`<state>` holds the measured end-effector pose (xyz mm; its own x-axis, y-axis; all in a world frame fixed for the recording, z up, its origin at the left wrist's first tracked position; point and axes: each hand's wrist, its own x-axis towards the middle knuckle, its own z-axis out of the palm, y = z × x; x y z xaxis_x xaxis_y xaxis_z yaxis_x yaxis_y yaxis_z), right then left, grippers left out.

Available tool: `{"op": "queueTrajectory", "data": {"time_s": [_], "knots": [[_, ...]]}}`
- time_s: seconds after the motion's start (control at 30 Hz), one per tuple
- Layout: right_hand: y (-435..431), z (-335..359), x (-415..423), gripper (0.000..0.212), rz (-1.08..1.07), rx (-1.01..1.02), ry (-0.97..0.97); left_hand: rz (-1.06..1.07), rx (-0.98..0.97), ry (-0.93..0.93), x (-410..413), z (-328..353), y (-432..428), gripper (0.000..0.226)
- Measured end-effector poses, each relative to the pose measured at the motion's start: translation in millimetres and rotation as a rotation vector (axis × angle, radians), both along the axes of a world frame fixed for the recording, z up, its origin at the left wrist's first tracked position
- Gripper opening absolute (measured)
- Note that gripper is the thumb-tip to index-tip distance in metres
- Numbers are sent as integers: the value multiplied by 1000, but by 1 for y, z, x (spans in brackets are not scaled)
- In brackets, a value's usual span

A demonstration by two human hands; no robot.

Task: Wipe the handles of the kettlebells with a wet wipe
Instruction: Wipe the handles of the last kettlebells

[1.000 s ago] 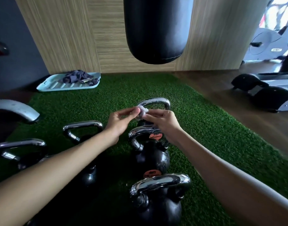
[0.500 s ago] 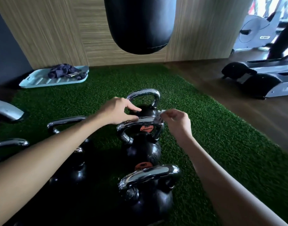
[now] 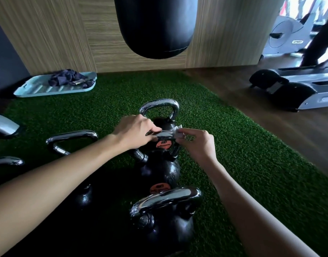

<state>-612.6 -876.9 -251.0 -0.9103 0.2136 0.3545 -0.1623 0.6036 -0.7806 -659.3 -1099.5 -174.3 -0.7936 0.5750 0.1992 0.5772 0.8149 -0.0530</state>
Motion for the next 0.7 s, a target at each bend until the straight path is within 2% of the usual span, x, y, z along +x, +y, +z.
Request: {"op": "queueTrajectory", "data": {"time_s": [0.27, 0.5, 0.6, 0.7], "knots": [[7, -18, -23, 32, -35, -44, 65, 72, 7, -19, -22, 4, 0, 40], [4, -53, -35, 33, -90, -5, 137, 162, 116, -206, -58, 10, 4, 33], [1, -73, -36, 34, -55, -17, 87, 181, 172, -255, -68, 4, 2, 33], [-1, -76, -39, 28, -58, -46, 122, 198, 186, -277, -76, 2, 1, 31]]}}
